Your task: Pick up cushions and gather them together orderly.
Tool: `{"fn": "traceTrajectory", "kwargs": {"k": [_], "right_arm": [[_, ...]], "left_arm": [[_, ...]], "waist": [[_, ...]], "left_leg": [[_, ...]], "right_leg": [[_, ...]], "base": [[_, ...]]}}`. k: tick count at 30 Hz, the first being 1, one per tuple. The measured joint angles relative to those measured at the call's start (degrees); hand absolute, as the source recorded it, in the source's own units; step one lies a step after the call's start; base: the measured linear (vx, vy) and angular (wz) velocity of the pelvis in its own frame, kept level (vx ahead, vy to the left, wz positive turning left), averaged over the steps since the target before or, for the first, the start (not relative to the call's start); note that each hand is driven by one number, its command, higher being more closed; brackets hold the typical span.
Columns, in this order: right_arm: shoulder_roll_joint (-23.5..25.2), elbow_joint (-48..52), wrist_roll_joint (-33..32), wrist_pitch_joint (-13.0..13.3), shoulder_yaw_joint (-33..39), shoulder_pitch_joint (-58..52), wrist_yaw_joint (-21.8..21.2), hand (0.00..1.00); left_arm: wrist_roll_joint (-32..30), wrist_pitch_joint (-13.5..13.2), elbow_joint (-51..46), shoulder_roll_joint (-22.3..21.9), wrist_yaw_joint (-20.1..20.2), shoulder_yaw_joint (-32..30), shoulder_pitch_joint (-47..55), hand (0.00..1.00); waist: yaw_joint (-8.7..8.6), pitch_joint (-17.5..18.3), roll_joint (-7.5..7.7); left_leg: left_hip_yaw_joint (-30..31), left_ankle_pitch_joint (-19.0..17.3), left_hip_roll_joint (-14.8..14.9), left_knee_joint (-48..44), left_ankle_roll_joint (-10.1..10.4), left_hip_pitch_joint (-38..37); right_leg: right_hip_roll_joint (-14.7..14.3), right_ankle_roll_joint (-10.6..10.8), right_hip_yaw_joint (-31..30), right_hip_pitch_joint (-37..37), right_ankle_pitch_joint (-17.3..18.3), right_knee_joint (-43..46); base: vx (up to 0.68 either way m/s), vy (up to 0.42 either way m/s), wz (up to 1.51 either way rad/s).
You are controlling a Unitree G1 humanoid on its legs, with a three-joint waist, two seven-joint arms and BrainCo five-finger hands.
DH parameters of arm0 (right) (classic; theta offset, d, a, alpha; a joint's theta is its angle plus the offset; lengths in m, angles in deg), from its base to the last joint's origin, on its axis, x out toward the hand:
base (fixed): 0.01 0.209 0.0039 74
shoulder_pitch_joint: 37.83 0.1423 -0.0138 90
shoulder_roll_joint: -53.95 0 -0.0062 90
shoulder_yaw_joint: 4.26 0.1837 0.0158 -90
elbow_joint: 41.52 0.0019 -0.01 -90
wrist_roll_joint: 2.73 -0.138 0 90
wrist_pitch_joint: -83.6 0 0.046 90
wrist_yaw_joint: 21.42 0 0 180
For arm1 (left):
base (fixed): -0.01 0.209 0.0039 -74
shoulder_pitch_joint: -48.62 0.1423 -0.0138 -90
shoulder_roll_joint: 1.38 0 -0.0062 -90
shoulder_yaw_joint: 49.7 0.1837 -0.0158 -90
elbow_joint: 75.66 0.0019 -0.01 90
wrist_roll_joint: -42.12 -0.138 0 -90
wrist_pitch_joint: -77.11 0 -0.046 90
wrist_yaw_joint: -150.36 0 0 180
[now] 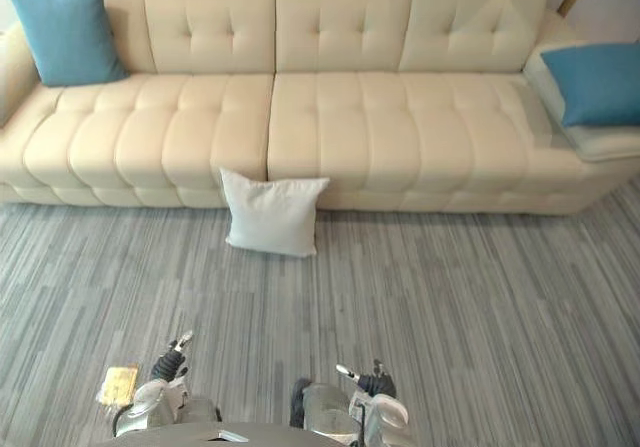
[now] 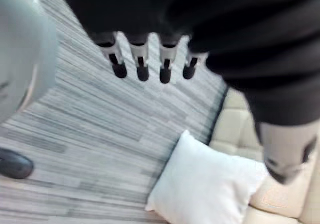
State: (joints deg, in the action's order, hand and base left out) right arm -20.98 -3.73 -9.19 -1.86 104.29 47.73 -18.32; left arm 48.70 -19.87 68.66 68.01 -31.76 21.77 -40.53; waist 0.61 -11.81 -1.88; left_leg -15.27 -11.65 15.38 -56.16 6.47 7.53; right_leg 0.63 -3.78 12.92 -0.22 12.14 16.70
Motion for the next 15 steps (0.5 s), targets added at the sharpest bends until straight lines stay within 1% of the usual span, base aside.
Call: {"fn": "traceTrajectory", "kwargs": {"k": [1, 2, 3, 4, 5, 6, 7, 8, 9, 10, 11, 12, 13, 14, 15], "right_arm": [[-0.03, -0.04, 0.01, -0.03, 0.21, 0.09, -0.01, 0.0], [-0.03, -0.06, 0.01, -0.02, 0.27, 0.09, 0.0, 0.0], [-0.01, -0.3, 0.02, -0.03, 0.46, 0.02, 0.0, 0.0], [0.0, -0.42, 0.02, -0.05, 0.53, 0.01, 0.01, 0.0], [0.01, -0.46, 0.02, -0.05, 0.6, -0.03, 0.01, 0.0], [-0.05, -0.48, 0.07, -0.02, 0.53, -0.12, 0.03, 0.0], [-0.09, -0.6, 0.08, -0.03, -0.37, -0.47, 0.07, 0.0], [-0.11, -0.82, 0.12, -0.03, -0.44, -0.49, 0.06, 0.0], [0.99, -1.69, 0.13, 0.0, -0.44, -0.52, -0.01, 0.0], [1.45, -2.97, 0.15, -0.04, -0.32, 0.05, -0.02, 0.0], [2.14, -3.47, 0.18, -0.12, -0.24, 0.12, -0.02, 0.0], [2.65, -4.16, 0.19, -0.09, -0.19, 0.32, -0.04, 0.0], [2.81, -4.9, 0.3, -0.05, -0.15, 0.6, -0.14, 0.0], [2.91, -5.25, 0.31, 0.05, 0.13, 0.7, -0.36, 0.0], [2.95, -5.25, 0.31, 0.13, 0.33, 0.66, -0.37, 0.0]], "left_arm": [[0.01, -0.03, -0.19, 0.05, 0.0, -0.06, 0.02, 0.0], [0.0, -0.08, -0.2, 0.07, 0.0, -0.04, 0.01, 0.0], [-0.02, -0.46, -0.68, 0.1, 0.0, -0.02, 0.03, 0.0], [-0.02, -0.51, -0.83, 0.07, -0.01, 0.01, 0.05, 0.0], [-0.02, -0.57, -0.85, 0.09, -0.05, 0.14, 0.06, 0.0], [0.0, -0.59, -0.9, 0.07, -0.09, 0.27, 0.22, 0.0], [0.02, -0.68, -0.79, 0.09, -0.14, 0.45, 0.59, 0.0], [0.03, -0.67, -0.72, 0.59, -0.15, 0.47, 0.74, 0.0], [0.03, -0.67, -0.45, 1.93, -0.18, 0.57, 0.82, 0.0], [0.07, -0.68, 0.02, 2.82, -0.14, 0.54, 0.71, 0.0], [0.07, -0.59, 0.78, 3.94, -0.08, 0.54, 0.67, 0.0], [0.06, -0.39, 1.71, 4.89, -0.07, 0.53, 0.7, 0.0], [0.05, -0.32, 2.53, 5.47, -0.02, 0.63, 0.83, 0.0], [0.56, -0.02, 3.76, 6.44, -0.07, 0.52, 2.16, 0.0], [0.66, -0.03, 3.8, 6.53, -0.06, 0.53, 2.36, 0.0]], "waist": [[0.64, 0.03, 0.04], [0.91, 0.05, 0.06], [1.67, 0.06, 0.23], [1.74, 0.06, 0.28], [1.77, 0.07, 0.3], [1.85, 0.17, 0.23], [2.42, 0.75, 0.74], [2.56, 1.28, 1.26], [2.33, 2.28, 2.88], [2.43, 2.96, 3.95], [2.45, 3.57, 5.02], [2.29, 4.1, 5.85], [2.32, 4.45, 6.32], [2.71, 4.8, 6.54], [2.93, 4.83, 6.45]], "left_leg": [[-2.14, -1.73, -0.05, 4.14, -1.6, 2.02], [-2.74, -2.15, -0.16, 5.88, -1.98, 2.46], [-3.72, -2.83, -1.83, 18.15, -2.67, 4.94], [-3.07, -2.23, -2.9, 24.33, -2.64, 5.61], [-2.28, -0.53, -3.92, 30.45, -2.22, 5.97], [-0.42, 3.6, -5.02, 37.83, -1.77, 6.3], [-0.18, 9.78, -6.2, 38.62, -1.98, 5.41], [-0.36, 10.43, -7.05, 38.2, -3.58, 5.37], [-1.3, 7.52, -8.2, 36.29, -4.22, 5.95], [-1.7, 5.29, -8.3, 33.94, -4.46, 6.85], [-2.2, 4.61, -8.51, 32.01, -5.37, 6.74], [-2.39, 4.24, -8.67, 31.03, -5.39, 6.25], [-2.46, 4.17, -8.81, 30.55, -5.52, 5.8], [-2.44, 4.15, -8.87, 27.17, -5.55, 4.35], [-2.56, 4.13, -8.86, 25.52, -5.64, 4.34]], "right_leg": [[0.67, 0.76, -0.87, -2.09, 0.06, -1.0], [1.07, 1.12, -1.16, -2.61, 0.12, -1.24], [3.15, 3.5, -2.79, -5.35, 0.84, -2.67], [4.11, 4.17, -3.31, -6.23, 1.64, -3.21], [5.06, 5.27, -3.9, -7.04, 2.43, -3.61], [6.1, 6.87, -4.93, -8.16, 3.57, -3.94], [7.09, 8.16, -7.06, -9.08, 4.73, -4.29], [7.79, 8.12, -8.01, -9.51, 4.94, -5.06], [8.79, 6.53, -10.09, -10.17, 3.74, -6.94], [9.01, 6.27, -12.31, -10.04, 0.88, -8.11], [9.6, 6.55, -14.03, -10.43, -1.27, -8.56], [10.14, 6.51, -15.15, -10.87, -2.87, -8.61], [10.42, 6.36, -15.86, -10.9, -4.16, -8.52], [10.96, 6.58, -17.67, -10.49, -8.3, -5.02], [11.15, 7.14, -18.37, -9.79, -9.07, -2.74]], "base": [[0.35, 0.143, -0.26], [0.37, 0.185, -0.44], [0.39, 0.231, -0.39], [0.39, 0.253, -0.41], [0.38, 0.311, -0.32], [0.41, 0.365, -0.5], [0.44, 0.373, -0.53], [0.49, 0.363, -0.47], [0.49, 0.332, -0.29], [0.48, 0.33, -0.23], [0.46, 0.293, -0.19], [0.37, 0.201, -0.19], [0.5, 0.214, -0.55], [0.37, 0.149, -0.59], [0.36, 0.213, -0.73]]}}
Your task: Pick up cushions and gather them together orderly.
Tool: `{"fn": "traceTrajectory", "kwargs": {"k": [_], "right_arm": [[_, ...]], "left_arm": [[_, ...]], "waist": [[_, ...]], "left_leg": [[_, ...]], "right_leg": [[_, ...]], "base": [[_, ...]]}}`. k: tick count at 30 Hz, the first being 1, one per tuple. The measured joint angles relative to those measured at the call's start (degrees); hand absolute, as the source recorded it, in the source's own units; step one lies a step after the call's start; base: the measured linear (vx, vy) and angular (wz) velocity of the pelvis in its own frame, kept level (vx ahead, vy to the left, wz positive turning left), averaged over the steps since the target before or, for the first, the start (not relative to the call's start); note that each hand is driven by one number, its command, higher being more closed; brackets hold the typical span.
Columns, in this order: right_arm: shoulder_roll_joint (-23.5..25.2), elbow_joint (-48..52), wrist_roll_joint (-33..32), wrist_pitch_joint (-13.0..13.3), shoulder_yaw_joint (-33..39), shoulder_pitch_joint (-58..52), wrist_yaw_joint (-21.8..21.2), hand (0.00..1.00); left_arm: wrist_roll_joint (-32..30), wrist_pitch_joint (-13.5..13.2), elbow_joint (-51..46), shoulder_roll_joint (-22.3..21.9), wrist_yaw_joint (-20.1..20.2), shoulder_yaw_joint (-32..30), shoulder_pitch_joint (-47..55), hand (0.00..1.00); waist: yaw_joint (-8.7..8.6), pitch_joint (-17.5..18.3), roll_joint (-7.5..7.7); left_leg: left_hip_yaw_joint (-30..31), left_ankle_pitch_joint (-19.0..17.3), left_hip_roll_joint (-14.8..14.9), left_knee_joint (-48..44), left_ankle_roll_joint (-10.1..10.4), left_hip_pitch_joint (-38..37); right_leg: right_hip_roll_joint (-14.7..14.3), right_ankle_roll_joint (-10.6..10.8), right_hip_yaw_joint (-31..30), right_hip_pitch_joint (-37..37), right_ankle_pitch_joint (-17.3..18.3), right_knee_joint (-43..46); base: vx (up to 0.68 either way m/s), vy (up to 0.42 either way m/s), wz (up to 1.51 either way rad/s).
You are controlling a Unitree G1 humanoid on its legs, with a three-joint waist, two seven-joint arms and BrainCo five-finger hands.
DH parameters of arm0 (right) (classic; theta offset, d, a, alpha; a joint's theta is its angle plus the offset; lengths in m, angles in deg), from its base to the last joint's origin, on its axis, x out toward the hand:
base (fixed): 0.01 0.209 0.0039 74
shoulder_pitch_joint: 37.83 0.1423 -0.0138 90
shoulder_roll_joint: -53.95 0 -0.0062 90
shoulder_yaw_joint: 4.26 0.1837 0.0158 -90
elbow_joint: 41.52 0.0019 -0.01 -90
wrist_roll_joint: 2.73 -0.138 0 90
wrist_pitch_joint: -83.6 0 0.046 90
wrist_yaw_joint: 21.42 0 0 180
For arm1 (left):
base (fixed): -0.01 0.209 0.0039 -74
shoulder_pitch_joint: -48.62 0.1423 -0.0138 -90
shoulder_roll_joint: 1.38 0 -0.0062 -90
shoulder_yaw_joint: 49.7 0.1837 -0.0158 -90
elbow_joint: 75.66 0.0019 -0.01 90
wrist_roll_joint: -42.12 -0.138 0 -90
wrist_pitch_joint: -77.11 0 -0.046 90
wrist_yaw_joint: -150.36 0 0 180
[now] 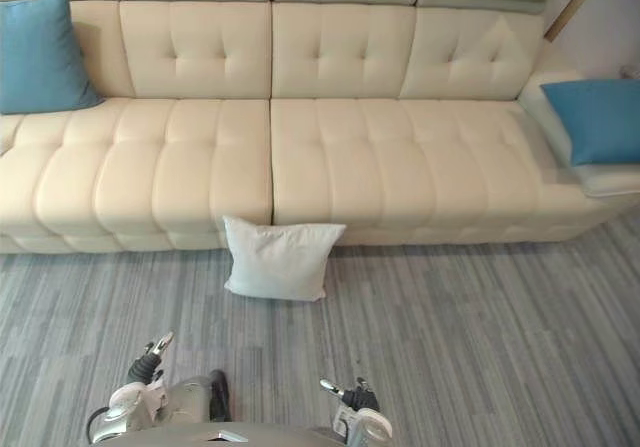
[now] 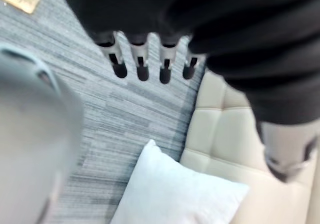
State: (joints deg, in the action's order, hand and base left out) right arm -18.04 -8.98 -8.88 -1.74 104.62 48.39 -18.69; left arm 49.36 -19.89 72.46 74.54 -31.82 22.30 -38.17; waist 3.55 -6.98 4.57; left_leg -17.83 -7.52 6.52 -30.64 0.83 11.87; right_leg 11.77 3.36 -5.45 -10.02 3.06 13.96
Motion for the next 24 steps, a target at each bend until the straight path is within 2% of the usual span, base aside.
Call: {"fn": "traceTrajectory", "kwargs": {"k": [1, 2, 3, 4, 5, 7, 9, 10, 11, 12, 13, 14, 15, 16, 17, 20, 22, 24], "right_arm": [[-0.36, -0.1, 0.07, 0.02, 0.06, 0.06, -0.13, 0.0], [-2.07, -0.18, 0.26, 0.02, 0.09, -0.82, -0.2, 0.0], [-2.21, -1.35, 0.54, -0.08, 0.04, -0.38, -0.26, 0.0], [-2.15, -1.89, 0.43, -0.09, 0.09, -0.27, -0.29, 0.0], [-2.47, -1.74, 0.25, 0.07, 0.41, 0.09, -0.39, 0.0], [-2.88, -1.67, 0.28, 0.15, -0.05, 0.38, -0.39, 0.0], [-2.92, -0.76, 0.3, 0.18, -0.37, 0.45, -0.42, 0.0], [-2.89, -0.05, 0.28, 0.16, -0.37, 0.44, -0.43, 0.0], [-2.85, 0.44, 0.26, 0.16, -0.45, 0.4, -0.48, 0.0], [-2.76, 0.55, 0.25, 0.18, -0.67, 0.4, -0.49, 0.0], [-2.54, 0.46, 0.29, 0.16, -0.7, 0.25, -0.49, 0.0], [-3.02, 0.4, -0.23, 0.19, -0.47, 0.39, -0.74, 0.0], [-3.68, 0.43, -0.12, 0.21, -0.59, 0.45, -0.76, 0.0], [-4.88, 0.75, -0.22, 0.19, -0.21, 0.44, -0.78, 0.0], [-5.04, 1.31, -0.25, 0.18, 0.1, 0.47, -0.77, 0.0], [-4.67, 2.04, -0.2, 0.13, 0.16, 0.11, -0.76, 0.0], [-4.65, 2.05, -0.21, 0.12, 0.34, -0.16, -0.74, 0.0], [-4.36, 2.03, -0.22, 0.11, 0.33, -0.42, -0.74, 0.0]], "left_arm": [[-0.04, 0.01, 0.11, -0.08, 0.03, 0.52, 0.4, 0.0], [-0.04, 0.08, 0.54, -0.71, 0.09, 2.25, 1.15, 0.0], [0.39, 0.2, 1.73, 0.44, 0.14, 3.47, 0.89, 0.0], [0.48, 0.23, 2.06, 0.5, 0.06, 3.66, 0.95, 0.0], [0.71, 0.29, 2.49, 0.33, -0.04, 4.13, 1.07, 0.0], [1.13, 0.3, 2.92, 0.11, -0.02, 4.74, 1.06, 0.0], [1.44, 0.29, 3.34, -0.17, -0.04, 4.56, 1.21, 0.0], [1.44, 0.29, 3.33, -0.25, -0.03, 4.51, 1.27, 0.0], [1.44, 0.29, 3.3, -0.46, -0.05, 4.3, 1.28, 0.0], [1.43, 0.28, 3.29, -0.47, -0.03, 4.27, 1.54, 0.0], [1.43, 0.23, 3.17, -0.18, 0.01, 4.05, 1.63, 0.0], [1.4, 0.34, 3.63, -0.51, -0.03, 3.08, 0.81, 0.0], [1.39, 0.35, 3.82, -1.18, -0.04, 2.73, 0.9, 0.0], [1.37, 0.23, 3.6, -3.1, -0.05, 2.08, 0.97, 0.0], [1.34, 0.22, 3.55, -3.58, 0.01, 1.81, 0.84, 0.0], [0.83, 0.23, 3.49, -4.27, 0.03, 0.79, 0.65, 0.0], [0.32, 0.23, 3.26, -4.37, 0.04, 0.09, 0.56, 0.0], [0.31, 0.22, 3.06, -3.88, 0.03, 0.07, 0.27, 0.0]], "waist": [[0.27, 0.68, -1.05], [-0.3, 1.5, -1.83], [-1.73, 1.13, -1.42], [-1.71, 1.1, -1.42], [-1.78, 0.69, -2.07], [-1.95, 0.22, -3.02], [-2.12, 0.18, -3.16], [-2.31, 0.12, -3.27], [-2.61, -0.08, -3.57], [-3.05, -0.13, -3.56], [-3.12, -0.17, -2.56], [-2.85, -0.94, -3.12], [-2.85, -1.13, -3.76], [-2.78, -1.22, -5.84], [-2.91, -1.47, -6.59], [-3.3, -1.55, -6.61], [-3.27, -1.54, -6.18], [-3.07, -1.64, -5.34]], "left_leg": [[1.07, -2.67, -1.98, 5.43, 0.46, -1.81], [1.61, -3.75, -3.22, 12.25, -1.17, -6.26], [0.84, -4.53, -5.41, 12.72, -2.35, -8.84], [0.68, -4.81, -5.89, 13.55, -2.74, -10.41], [0.57, -5.15, -6.13, 15.29, -3.13, -13.32], [0.62, -5.13, -5.87, 18.69, -3.1, -18.0], [0.74, -5.03, -5.22, 21.09, -2.94, -21.17], [0.93, -4.98, -4.73, 21.52, -2.85, -22.14], [1.35, -4.97, -3.37, 21.98, -2.35, -22.91], [2.11, -5.15, -2.77, 21.96, -0.61, -23.12], [2.48, -5.44, -3.22, 22.17, 0.48, -23.33], [3.43, -6.51, -2.41, 23.02, 2.82, -24.97], [3.54, -6.53, -1.72, 23.44, 2.93, -25.02], [3.85, -6.48, -0.37, 23.89, 2.88, -24.81], [3.88, -6.13, 0.09, 24.13, 3.07, -24.77], [3.97, -4.08, 0.73, 25.04, 4.19, -25.05], [3.82, -3.18, 1.02, 23.83, 5.26, -24.88], [3.62, -3.21, 1.06, 19.62, 5.32, -23.18]], "right_leg": [[0.76, 1.32, -1.2, 3.32, -0.46, 7.6], [0.96, 4.69, -1.89, 7.24, -0.39, 17.05], [1.83, 7.71, -3.08, 11.71, 1.27, 29.85], [1.63, 7.4, -2.56, 13.55, 1.55, 33.79], [1.24, 5.52, 0.39, 15.86, 3.87, 39.27], [0.02, 2.67, 5.83, 18.64, 8.77, 42.8], [-1.26, 1.03, 10.66, 21.68, 13.58, 38.9], [-1.84, 0.72, 11.86, 22.64, 14.67, 35.71], [-3.19, 0.35, 13.18, 24.16, 15.15, 28.63], [-4.04, 0.14, 13.4, 24.19, 13.08, 20.95], [-4.12, -0.15, 13.05, 23.47, 7.43, 12.99], [-5.08, -1.11, 13.19, 22.62, 3.3, 11.76], [-5.84, -1.32, 13.38, 22.0, 3.35, 10.8], [-7.31, -1.65, 13.94, 21.76, 3.55, 9.21], [-7.72, -1.98, 14.26, 21.76, 3.94, 9.17], [-7.97, -2.31, 15.87, 20.58, 4.99, 8.42], [-7.6, -2.2, 17.15, 18.72, 5.41, 6.88], [-6.78, -1.87, 17.84, 17.5, 5.55, 5.84]], "base": [[0.17, 0.175, -0.52], [0.24, 0.206, -0.3], [0.22, 0.115, -0.13], [0.3, 0.085, 0.01], [0.21, 0.03, -0.16], [0.24, 0.014, -0.06], [0.22, -0.067, 0.08], [0.27, -0.187, 0.16], [0.29, -0.235, 0.24], [0.27, -0.239, 0.27], [0.23, -0.217, 0.19], [0.18, -0.16, 0.06], [0.21, -0.2, -0.06], [0.17, -0.165, -0.04], [0.18, -0.185, 0.02], [0.12, -0.116, 0.25], [0.08, -0.046, 0.39], [0.06, -0.022, 0.29]]}}
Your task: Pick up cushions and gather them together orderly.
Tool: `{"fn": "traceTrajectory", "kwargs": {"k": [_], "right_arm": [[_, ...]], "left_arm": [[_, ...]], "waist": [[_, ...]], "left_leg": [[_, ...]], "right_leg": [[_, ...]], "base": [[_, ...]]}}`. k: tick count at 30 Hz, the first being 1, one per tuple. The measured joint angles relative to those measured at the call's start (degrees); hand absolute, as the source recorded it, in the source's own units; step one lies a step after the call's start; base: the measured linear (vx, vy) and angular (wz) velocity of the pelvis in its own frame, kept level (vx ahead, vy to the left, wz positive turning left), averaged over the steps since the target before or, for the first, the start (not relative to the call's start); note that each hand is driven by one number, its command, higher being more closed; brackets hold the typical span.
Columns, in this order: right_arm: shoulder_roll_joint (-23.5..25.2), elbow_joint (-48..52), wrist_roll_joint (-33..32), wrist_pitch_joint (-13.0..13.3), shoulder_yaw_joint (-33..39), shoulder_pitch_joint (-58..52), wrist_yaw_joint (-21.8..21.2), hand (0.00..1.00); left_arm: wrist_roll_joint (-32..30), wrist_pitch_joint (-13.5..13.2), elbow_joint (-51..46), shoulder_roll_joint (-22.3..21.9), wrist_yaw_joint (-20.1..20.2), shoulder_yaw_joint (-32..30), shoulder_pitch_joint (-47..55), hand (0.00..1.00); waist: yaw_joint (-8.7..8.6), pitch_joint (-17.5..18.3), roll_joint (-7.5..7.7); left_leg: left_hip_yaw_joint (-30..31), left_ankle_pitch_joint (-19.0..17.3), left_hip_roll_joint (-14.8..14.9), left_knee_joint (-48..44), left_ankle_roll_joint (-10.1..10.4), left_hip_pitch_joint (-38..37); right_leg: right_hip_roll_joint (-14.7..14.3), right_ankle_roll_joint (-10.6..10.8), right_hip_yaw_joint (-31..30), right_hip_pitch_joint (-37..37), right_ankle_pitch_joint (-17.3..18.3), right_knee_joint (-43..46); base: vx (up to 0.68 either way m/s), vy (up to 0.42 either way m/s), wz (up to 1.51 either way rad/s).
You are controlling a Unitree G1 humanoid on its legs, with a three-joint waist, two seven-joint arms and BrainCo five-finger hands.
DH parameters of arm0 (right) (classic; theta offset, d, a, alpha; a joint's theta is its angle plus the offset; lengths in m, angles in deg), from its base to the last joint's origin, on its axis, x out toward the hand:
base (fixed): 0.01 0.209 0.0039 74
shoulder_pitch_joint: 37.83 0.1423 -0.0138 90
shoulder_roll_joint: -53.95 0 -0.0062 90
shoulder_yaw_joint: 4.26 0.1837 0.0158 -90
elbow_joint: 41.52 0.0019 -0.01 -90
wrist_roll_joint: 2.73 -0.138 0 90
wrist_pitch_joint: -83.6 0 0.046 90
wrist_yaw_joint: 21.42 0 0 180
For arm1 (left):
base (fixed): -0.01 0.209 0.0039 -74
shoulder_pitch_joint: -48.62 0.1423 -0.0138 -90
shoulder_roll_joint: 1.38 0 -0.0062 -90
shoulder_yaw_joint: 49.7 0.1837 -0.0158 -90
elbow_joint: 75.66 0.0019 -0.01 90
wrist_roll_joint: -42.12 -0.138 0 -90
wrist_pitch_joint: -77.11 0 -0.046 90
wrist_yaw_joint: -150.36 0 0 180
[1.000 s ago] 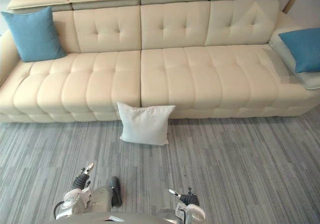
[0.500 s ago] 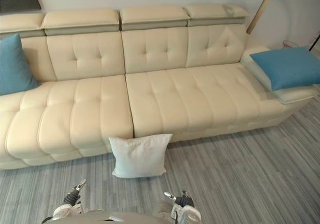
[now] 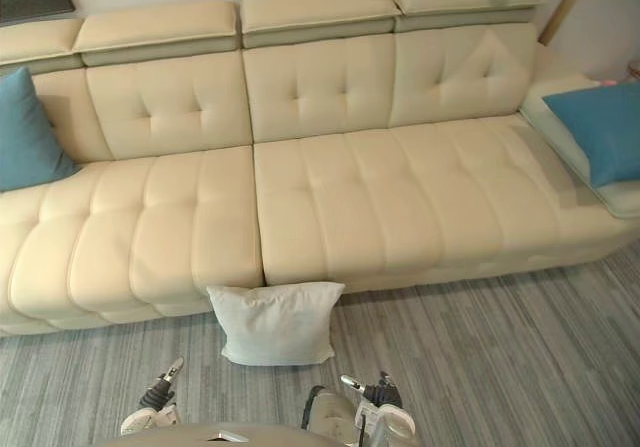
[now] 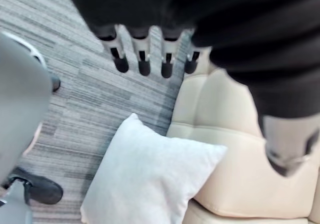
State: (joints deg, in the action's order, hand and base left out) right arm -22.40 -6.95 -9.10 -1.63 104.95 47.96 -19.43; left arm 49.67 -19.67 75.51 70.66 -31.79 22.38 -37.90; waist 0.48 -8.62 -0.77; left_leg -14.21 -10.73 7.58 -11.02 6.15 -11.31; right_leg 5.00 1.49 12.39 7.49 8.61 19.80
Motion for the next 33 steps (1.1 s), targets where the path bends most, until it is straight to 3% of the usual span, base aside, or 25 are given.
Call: {"fn": "traceTrajectory", "kwargs": {"k": [4, 5, 8, 9, 10, 11, 12, 13, 15, 22, 26, 29, 33], "right_arm": [[1.33, 0.51, -0.06, 0.0, 0.17, -0.55, 0.1, 0.0], [1.4, 0.5, -0.08, -0.05, 0.15, -0.8, 0.39, 0.0], [1.51, 0.46, -0.12, -0.11, 0.21, -0.92, 1.04, 0.0], [1.61, 0.48, -0.14, -0.08, 0.2, -0.91, 1.13, 0.0], [1.53, 0.5, -0.22, -0.03, 0.2, -0.9, 1.13, 0.0], [1.64, 0.27, -0.21, -0.18, 0.05, -0.88, 1.18, 0.0], [2.24, 0.54, -0.27, -0.1, -0.09, -1.6, 1.17, 0.0], [2.88, 0.4, -0.24, -0.24, -0.57, -1.9, 1.13, 0.0], [3.91, 0.43, -0.24, -0.14, -0.46, -2.08, 1.17, 0.0], [3.4, 0.07, -0.05, 0.0, -0.56, -1.99, 1.09, 0.0], [1.57, -1.95, -0.05, 0.03, -1.0, -1.49, 1.06, 0.0], [0.72, -2.23, -0.06, 0.03, -1.18, -1.29, 1.07, 0.0], [-0.39, -2.2, 0.05, 0.03, -4.23, -1.08, 1.17, 0.0]], "left_arm": [[-0.1, -0.01, -2.04, 0.51, -0.02, 0.03, 0.1, 0.0], [-0.45, 0.0, -2.01, 0.73, 0.02, 0.04, 0.51, 0.0], [-0.49, -0.05, -2.14, 0.76, 0.11, -0.03, 0.54, 0.0], [-0.52, -0.06, -2.23, 0.86, 0.12, -0.04, 0.54, 0.0], [-0.54, -0.06, -2.2, 0.71, 0.08, -0.04, 0.51, 0.0], [-0.41, -0.05, -2.13, 0.75, 0.11, -0.28, 0.5, 0.0], [-0.83, -0.06, -2.11, 1.56, 0.05, -0.2, 0.59, 0.0], [-0.99, -0.16, -2.16, 2.3, 0.05, -0.19, 0.54, 0.0], [-1.05, 0.04, -1.89, 3.06, 0.07, -0.19, 0.69, 0.0], [-1.21, 0.04, -1.26, 2.72, 0.15, 0.44, 0.73, 0.0], [-1.66, 0.03, 0.3, 2.1, 0.46, 1.69, 0.73, 0.0], [-1.66, 0.01, 0.31, 2.42, 0.47, 2.8, 0.73, 0.0], [-1.66, -0.13, 0.16, 3.49, 0.42, 5.31, 0.53, 0.0]], "waist": [[0.66, -0.22, 0.91], [1.1, -0.22, 1.04], [1.37, -0.23, 1.11], [1.62, -0.25, 1.12], [1.55, -0.21, 0.87], [1.97, -0.17, 1.2], [1.8, 0.68, 1.71], [1.74, 1.29, 3.2], [1.8, 1.46, 4.01], [1.81, 1.47, 3.15], [1.79, 2.22, 1.28], [1.82, 2.51, 0.72], [1.8, 2.28, 1.26]], "left_leg": [[-1.76, -0.05, 2.18, -16.15, 0.22, 6.75], [-2.0, -1.53, 3.19, -20.03, 0.16, 8.46], [-2.54, -5.64, 3.04, -17.19, -0.93, 9.58], [-2.41, -5.65, 2.6, -11.7, -1.42, 10.38], [-1.36, -3.32, 2.35, -6.01, -1.43, 10.56], [-1.38, -1.71, 1.68, -5.39, 0.64, 9.82], [-2.43, -1.11, 0.06, -3.35, -0.33, 8.97], [-3.35, -0.97, -0.98, -2.33, -0.57, 8.41], [-4.13, -0.77, -2.26, -1.32, -0.93, 7.39], [-2.8, 0.03, -3.86, 0.74, -2.21, 5.21], [-1.31, 0.33, -3.79, 2.78, -2.18, 4.16], [0.1, 0.66, -4.0, 3.88, -2.17, 4.2], [0.49, 1.02, -4.23, 4.29, -2.19, 4.31]], "right_leg": [[0.53, 0.14, 0.08, -3.53, -1.2, -3.76], [0.62, 0.02, -0.51, -4.67, -1.49, -4.97], [0.86, 0.33, -1.88, -5.88, -1.9, -6.58], [1.17, 1.71, -3.0, -5.96, -2.71, -6.92], [1.12, 2.68, -3.72, -5.94, -2.91, -6.82], [1.2, 3.5, -4.91, -5.92, -2.89, -6.69], [1.88, 4.31, -5.77, -6.52, -4.02, -8.63], [2.57, 4.39, -6.21, -6.88, -5.25, -11.06], [3.05, 3.92, -7.27, -8.21, -6.81, -14.13], [3.19, 4.16, -8.4, -11.09, -8.44, -18.67], [2.61, 4.62, -8.4, -11.62, -8.88, -19.58], [2.43, 4.49, -8.28, -11.97, -9.92, -21.18], [2.46, 4.47, -8.0, -12.35, -11.08, -22.73]], "base": [[0.06, 0.023, 0.03], [0.08, 0.086, -0.15], [0.07, 0.129, -0.24], [0.04, 0.188, -0.45], [0.06, 0.299, -0.57], [0.06, 0.251, -0.44], [0.1, 0.287, -0.36], [0.12, 0.217, -0.22], [0.1, 0.186, -0.2], [0.04, 0.046, -0.08], [0.0, -0.031, -0.02], [-0.03, -0.013, 0.02], [-0.06, -0.019, 0.02]]}}
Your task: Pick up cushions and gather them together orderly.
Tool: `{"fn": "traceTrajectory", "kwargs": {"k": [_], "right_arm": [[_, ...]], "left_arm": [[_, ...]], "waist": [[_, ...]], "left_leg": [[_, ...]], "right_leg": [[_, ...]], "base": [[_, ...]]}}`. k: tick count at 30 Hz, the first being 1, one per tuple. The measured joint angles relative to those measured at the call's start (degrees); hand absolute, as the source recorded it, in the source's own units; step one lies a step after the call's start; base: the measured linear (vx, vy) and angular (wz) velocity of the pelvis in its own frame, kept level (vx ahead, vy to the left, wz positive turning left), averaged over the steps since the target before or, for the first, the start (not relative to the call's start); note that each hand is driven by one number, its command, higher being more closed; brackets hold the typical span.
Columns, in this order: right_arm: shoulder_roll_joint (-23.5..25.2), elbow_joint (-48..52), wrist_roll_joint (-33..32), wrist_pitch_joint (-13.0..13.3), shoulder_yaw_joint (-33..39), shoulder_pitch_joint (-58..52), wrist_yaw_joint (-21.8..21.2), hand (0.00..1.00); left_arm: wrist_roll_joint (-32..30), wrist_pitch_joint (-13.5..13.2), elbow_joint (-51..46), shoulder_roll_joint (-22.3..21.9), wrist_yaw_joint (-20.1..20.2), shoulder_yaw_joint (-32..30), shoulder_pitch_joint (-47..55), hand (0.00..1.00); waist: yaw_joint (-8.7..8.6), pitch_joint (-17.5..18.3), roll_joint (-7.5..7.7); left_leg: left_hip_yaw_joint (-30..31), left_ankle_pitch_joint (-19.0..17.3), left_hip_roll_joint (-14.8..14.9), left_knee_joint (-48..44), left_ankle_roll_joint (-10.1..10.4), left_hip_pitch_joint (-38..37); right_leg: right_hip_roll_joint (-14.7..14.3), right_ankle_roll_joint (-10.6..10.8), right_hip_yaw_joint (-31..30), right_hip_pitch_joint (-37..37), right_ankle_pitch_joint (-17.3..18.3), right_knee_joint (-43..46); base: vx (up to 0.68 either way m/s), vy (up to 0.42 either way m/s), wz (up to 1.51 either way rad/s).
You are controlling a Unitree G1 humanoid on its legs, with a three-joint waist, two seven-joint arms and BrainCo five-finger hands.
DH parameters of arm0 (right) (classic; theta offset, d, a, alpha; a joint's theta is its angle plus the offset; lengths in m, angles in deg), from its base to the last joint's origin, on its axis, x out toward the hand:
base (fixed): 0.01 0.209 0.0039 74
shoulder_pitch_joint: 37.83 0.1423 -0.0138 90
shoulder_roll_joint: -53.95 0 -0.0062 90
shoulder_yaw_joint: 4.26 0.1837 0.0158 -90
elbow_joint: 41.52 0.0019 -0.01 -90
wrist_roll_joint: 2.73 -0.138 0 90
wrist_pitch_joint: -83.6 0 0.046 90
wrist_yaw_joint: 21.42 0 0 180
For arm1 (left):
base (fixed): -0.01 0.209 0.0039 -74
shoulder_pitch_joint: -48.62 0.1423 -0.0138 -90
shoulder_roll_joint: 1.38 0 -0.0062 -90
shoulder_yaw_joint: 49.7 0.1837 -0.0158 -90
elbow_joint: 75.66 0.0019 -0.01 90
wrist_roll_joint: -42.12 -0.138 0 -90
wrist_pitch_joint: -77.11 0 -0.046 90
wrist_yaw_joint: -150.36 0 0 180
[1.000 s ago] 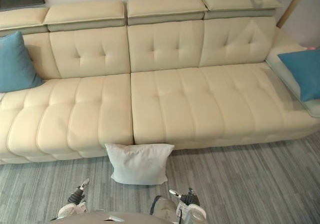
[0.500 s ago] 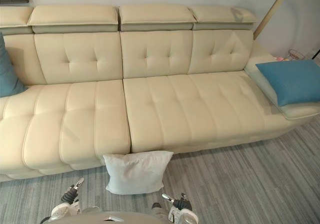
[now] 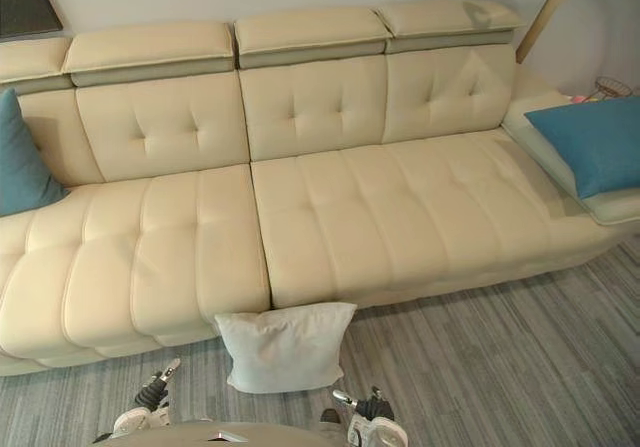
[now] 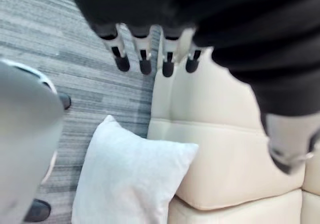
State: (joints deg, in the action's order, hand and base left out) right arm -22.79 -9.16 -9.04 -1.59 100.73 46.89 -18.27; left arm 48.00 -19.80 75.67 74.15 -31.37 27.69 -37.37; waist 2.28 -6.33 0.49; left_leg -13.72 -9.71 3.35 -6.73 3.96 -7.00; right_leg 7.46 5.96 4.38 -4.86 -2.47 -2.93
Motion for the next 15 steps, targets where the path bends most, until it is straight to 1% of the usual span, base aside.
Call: {"fn": "traceTrajectory", "kwargs": {"k": [1, 2, 3, 4, 5, 6, 7, 8, 9, 10, 12, 15], "right_arm": [[-0.14, 0.37, 0.01, -0.01, -1.12, 0.37, 0.04, 0.0], [-0.16, 0.53, 0.01, 0.02, -1.5, 0.71, 0.05, 0.0], [-0.18, 0.59, 0.02, 0.0, -2.05, 1.54, 0.25, 0.0], [-0.26, 0.71, 0.03, 0.01, -2.43, 2.09, 0.66, 0.0], [-0.43, 1.97, 0.03, 0.0, -3.07, 4.13, 1.11, 0.0], [-0.46, 2.94, 0.04, 0.01, -3.07, 4.61, 1.18, 0.0], [-0.79, 5.61, 0.05, 0.04, -3.07, 6.88, 1.31, 0.0], [-1.26, 6.88, 0.04, 0.03, -3.17, 8.42, 1.53, 0.0], [-1.62, 7.5, 0.04, 0.06, -3.38, 9.1, 1.99, 0.0], [-2.58, 9.16, 0.04, 0.03, -4.17, 11.2, 2.96, 0.0], [-3.85, 12.86, -0.06, 0.32, -5.15, 13.84, 3.91, 0.0], [-5.07, 17.9, -1.29, 1.37, -5.7, 17.31, 6.06, 0.0]], "left_arm": [[0.0, 0.0, -0.07, 0.34, -0.08, 0.75, -0.08, 0.0], [0.0, 0.0, -0.11, 0.53, -0.15, 1.2, -0.15, 0.0], [-0.03, 0.0, -0.33, 0.86, -0.54, 1.83, -0.6, 0.0], [-0.03, 0.0, -0.66, 0.83, -0.69, 1.94, -1.1, 0.0], [-0.03, -0.04, -2.45, 0.83, -1.13, 2.57, -2.07, 0.0], [-0.03, -0.06, -2.78, 0.84, -1.31, 2.83, -2.38, 0.0], [-0.01, -0.05, -4.23, 0.92, -1.79, 3.37, -4.35, 0.0], [-0.01, -0.08, -5.03, 1.17, -1.82, 3.77, -5.62, 0.0], [0.01, -0.07, -5.49, 1.27, -1.9, 3.8, -6.3, 0.0], [0.1, -0.11, -6.93, 1.44, -2.61, 3.8, -7.14, 0.0], [0.7, -0.31, -8.54, 1.85, -3.74, 3.82, -9.6, 0.0], [1.95, -0.9, -11.01, 2.27, -4.63, 3.8, -12.57, 0.0]], "waist": [[-0.04, -0.4, 0.54], [-0.07, -0.56, 0.62], [-0.14, -1.41, 0.27], [-0.17, -1.69, 0.8], [-0.25, -3.1, 0.63], [-0.25, -3.75, 0.65], [-0.24, -6.42, 0.75], [-0.29, -8.12, 0.82], [-0.29, -8.6, 0.79], [-0.35, -9.13, 0.43], [-0.33, -11.14, -0.09], [-0.4, -12.89, -0.18]], "left_leg": [[0.05, 0.18, -0.1, 0.22, 0.01, 0.09], [0.08, 0.28, -0.16, 0.38, 0.03, 0.19], [0.0, 0.92, -0.35, 1.02, 0.21, 1.33], [-0.09, 0.99, -0.35, 0.9, 0.24, 2.11], [-0.26, 1.1, -0.23, -0.46, 0.27, 4.6], [-0.26, 1.11, -0.16, -1.03, 0.27, 5.89], [-0.37, 1.08, 0.29, -3.48, 0.28, 9.89], [-0.48, 0.84, 0.6, -5.59, 0.16, 12.33], [-0.53, 0.44, 1.02, -7.35, 0.04, 14.53], [-0.66, -0.79, 2.11, -11.53, 0.14, 19.27], [-0.7, -2.34, 3.68, -16.62, 0.23, 24.06], [-1.13, -3.92, 5.41, -22.74, 0.22, 31.69]], "right_leg": [[0.06, -0.14, 0.06, 0.15, -0.08, -0.17], [0.1, -0.21, 0.05, 0.4, -0.07, -0.13], [0.23, -0.34, -0.23, 1.9, -0.03, 0.51], [0.27, -0.36, -0.38, 2.87, -0.01, 1.06], [0.37, -0.74, -0.79, 6.47, 0.29, 3.57], [0.41, -0.84, -0.88, 7.72, 0.37, 4.53], [0.44, -1.05, -1.26, 12.32, 1.04, 8.11], [0.47, -0.6, -1.68, 15.24, 1.36, 10.86], [0.42, -0.58, -1.84, 17.46, 1.71, 12.58], [0.04, -0.69, -2.0, 21.96, 2.51, 15.81], [-0.64, -1.01, -2.29, 26.84, 3.74, 20.41], [-1.28, -1.49, -3.57, 35.69, 5.5, 27.71]], "base": [[-0.07, -0.014, 0.01], [-0.1, -0.016, -0.02], [-0.12, -0.015, -0.04], [-0.15, -0.013, -0.08], [-0.1, -0.009, -0.06], [-0.17, -0.027, -0.05], [-0.15, -0.034, -0.01], [-0.21, -0.051, -0.01], [-0.17, -0.047, -0.05], [-0.2, -0.05, -0.07], [-0.16, -0.038, -0.12], [-0.17, -0.058, -0.15]]}}
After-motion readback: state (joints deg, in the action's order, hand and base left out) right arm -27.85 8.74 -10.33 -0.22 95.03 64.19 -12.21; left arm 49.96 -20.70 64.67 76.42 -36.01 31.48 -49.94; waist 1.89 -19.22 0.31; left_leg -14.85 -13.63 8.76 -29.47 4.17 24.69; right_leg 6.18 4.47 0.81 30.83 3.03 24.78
